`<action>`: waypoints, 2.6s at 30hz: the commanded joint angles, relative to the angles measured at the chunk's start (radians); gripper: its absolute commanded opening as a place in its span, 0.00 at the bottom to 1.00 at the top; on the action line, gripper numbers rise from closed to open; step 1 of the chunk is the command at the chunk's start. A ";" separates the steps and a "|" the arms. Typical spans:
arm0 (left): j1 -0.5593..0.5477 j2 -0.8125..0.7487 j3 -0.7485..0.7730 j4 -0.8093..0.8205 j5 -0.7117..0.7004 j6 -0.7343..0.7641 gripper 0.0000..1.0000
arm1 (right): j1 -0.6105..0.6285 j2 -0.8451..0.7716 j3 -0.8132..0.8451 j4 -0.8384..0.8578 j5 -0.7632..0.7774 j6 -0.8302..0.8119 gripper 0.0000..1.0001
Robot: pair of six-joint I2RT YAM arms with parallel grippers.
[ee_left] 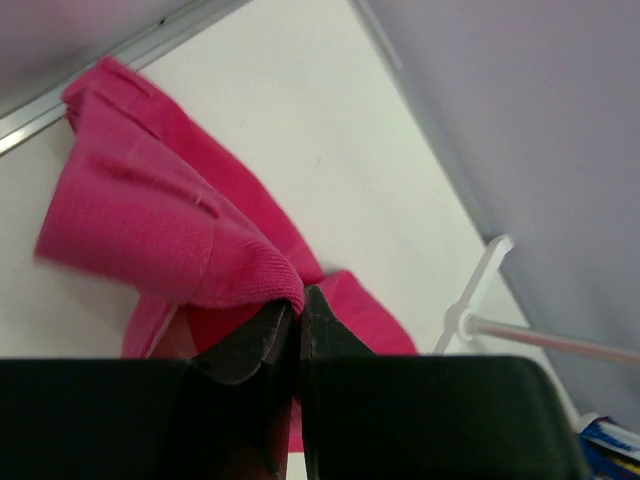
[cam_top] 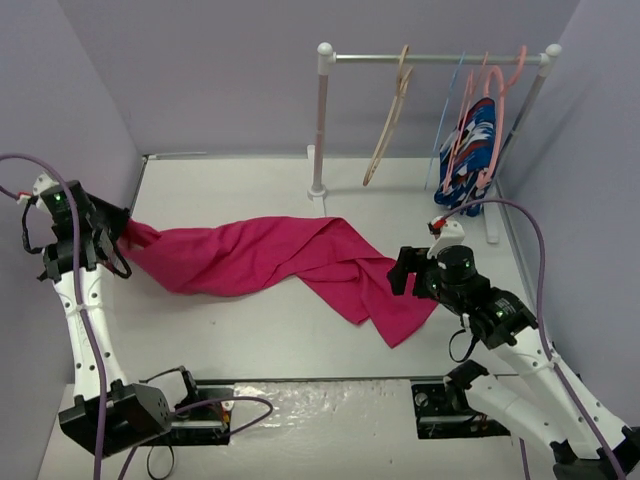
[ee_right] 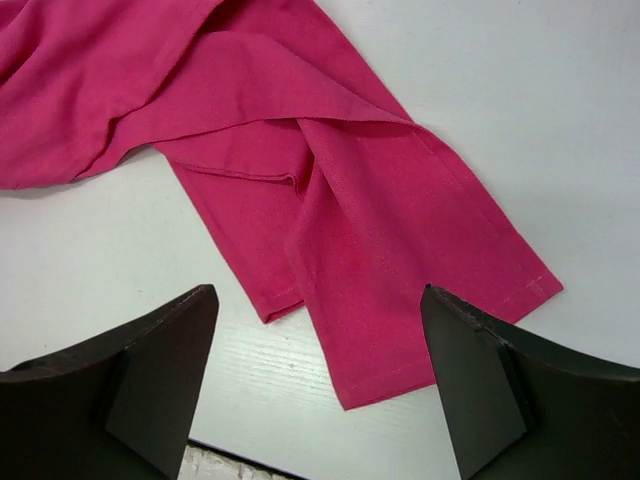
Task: Place the trousers on the hanger
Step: Flatten out the trousers at the center of the board.
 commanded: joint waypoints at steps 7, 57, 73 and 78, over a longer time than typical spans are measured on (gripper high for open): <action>0.014 -0.152 -0.131 0.050 0.038 0.188 0.00 | 0.013 0.430 0.082 0.360 0.005 -0.115 0.71; -0.017 0.077 -0.071 0.239 0.253 0.212 0.00 | -0.073 1.060 0.419 0.755 -0.122 -0.549 0.00; -0.132 0.592 0.795 0.368 0.441 -0.057 0.00 | 0.047 0.482 0.394 0.635 0.462 -0.833 0.00; -0.058 0.457 0.527 0.539 0.483 -0.056 0.00 | 0.143 0.347 0.349 0.458 0.450 -0.742 0.00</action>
